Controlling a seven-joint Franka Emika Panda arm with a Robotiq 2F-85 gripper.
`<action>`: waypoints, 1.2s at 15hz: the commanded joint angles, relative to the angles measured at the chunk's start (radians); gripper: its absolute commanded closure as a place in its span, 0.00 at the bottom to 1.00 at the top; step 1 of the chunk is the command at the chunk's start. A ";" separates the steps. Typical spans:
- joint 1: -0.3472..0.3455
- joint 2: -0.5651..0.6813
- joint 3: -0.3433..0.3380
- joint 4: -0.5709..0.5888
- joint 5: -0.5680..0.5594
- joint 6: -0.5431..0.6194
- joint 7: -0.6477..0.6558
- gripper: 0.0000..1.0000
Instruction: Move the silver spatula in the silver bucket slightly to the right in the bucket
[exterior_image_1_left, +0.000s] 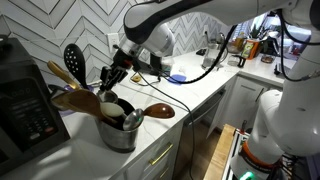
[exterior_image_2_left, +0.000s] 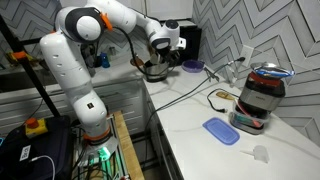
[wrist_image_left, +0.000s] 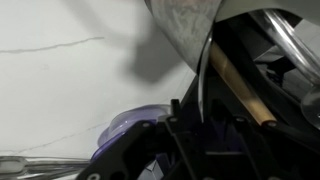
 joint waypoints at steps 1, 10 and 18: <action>-0.041 0.011 0.023 0.016 0.032 -0.061 -0.067 0.92; -0.028 -0.186 0.052 -0.095 0.147 0.056 -0.198 0.99; -0.046 -0.445 0.213 -0.393 0.023 0.526 -0.068 0.99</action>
